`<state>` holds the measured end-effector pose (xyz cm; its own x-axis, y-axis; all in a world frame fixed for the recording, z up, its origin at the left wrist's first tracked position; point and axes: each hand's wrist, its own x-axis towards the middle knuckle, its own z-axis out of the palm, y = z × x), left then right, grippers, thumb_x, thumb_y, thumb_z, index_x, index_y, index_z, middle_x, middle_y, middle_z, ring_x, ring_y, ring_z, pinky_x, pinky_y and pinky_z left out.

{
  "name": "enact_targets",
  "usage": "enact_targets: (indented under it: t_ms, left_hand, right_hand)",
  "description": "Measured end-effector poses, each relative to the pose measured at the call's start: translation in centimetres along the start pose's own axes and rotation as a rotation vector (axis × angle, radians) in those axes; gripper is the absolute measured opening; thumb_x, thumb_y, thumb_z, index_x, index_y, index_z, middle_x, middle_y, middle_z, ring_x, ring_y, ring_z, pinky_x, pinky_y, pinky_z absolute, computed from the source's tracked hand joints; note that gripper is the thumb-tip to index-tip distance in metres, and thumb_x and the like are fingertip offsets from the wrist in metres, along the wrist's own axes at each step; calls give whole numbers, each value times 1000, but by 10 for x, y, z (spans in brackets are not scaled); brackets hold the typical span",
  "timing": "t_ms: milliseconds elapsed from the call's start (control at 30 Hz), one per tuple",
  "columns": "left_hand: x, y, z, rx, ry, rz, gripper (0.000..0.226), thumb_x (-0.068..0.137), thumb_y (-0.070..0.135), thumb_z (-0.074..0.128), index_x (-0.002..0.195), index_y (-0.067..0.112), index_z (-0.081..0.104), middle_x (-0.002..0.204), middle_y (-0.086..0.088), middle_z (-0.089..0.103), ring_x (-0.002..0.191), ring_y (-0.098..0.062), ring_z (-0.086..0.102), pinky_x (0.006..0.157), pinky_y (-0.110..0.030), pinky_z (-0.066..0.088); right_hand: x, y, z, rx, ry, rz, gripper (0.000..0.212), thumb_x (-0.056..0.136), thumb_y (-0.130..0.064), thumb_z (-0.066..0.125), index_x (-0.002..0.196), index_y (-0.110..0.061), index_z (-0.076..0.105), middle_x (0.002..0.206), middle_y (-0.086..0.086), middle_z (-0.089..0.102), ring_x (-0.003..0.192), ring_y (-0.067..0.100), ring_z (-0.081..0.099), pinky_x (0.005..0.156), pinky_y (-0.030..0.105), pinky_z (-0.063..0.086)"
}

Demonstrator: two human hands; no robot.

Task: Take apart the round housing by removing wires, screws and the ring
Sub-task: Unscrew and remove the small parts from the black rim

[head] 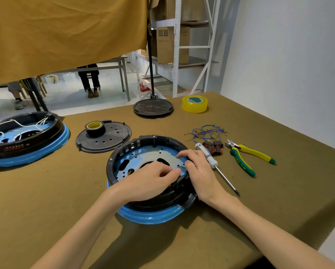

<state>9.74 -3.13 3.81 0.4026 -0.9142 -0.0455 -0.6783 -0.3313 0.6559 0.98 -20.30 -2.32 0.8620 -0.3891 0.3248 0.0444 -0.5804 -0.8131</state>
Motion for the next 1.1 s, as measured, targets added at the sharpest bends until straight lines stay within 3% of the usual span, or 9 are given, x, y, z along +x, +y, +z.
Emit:
enact_targets:
  t_ms: [233,367,533,633,733,967,1100]
  left_hand:
    - [-4,4,-2,16,-14,19,59,106,51,40,77,2,51,65,-3,38,57,-17,34,55,-26,30]
    - [-5,5,-2,10,-27,10,59,106,53,40,76,3,52,64,-2,39,56,-16,35,58,-30,32]
    - [-8,5,-2,-10,-63,17,54,105,57,38,64,25,53,53,12,45,49,-7,38,56,-20,35]
    - [-10,6,-3,-20,-70,40,52,106,55,40,66,25,54,54,9,41,49,-9,35,53,-23,32]
    - [-12,6,-3,-16,-66,51,52,105,56,41,66,25,54,57,6,39,51,-13,34,54,-27,31]
    - [-19,0,-1,-9,15,75,58,102,63,40,77,16,61,63,3,46,56,-14,41,59,-35,37]
    - [-26,1,1,-10,46,95,46,95,68,45,79,30,65,65,11,54,59,-8,45,60,-34,39]
  right_hand:
    - [-8,-7,-7,-42,-33,18,39,87,-57,28,114,-49,54,123,-14,52,118,-14,43,89,4,35]
    - [-12,-15,-13,-125,-22,10,38,94,-46,33,120,-39,59,127,-12,51,124,-8,42,104,19,38]
    - [-37,-22,-29,-116,0,-182,21,97,-46,50,99,-33,67,138,-20,48,143,4,34,112,31,30]
    - [-47,-22,-36,-83,-99,-300,13,96,-38,59,101,-32,70,126,-22,62,137,11,47,112,41,35]
    - [-47,-20,-38,-106,-71,-359,14,92,-31,70,105,-31,73,113,-22,69,126,10,58,110,47,41]
    - [-39,-15,-46,-94,-105,-387,15,90,-22,78,104,-25,80,106,-22,74,121,11,62,108,45,42]
    - [-41,-15,-42,-57,-77,-393,15,91,-19,76,105,-20,81,106,-20,75,120,13,63,111,44,41]
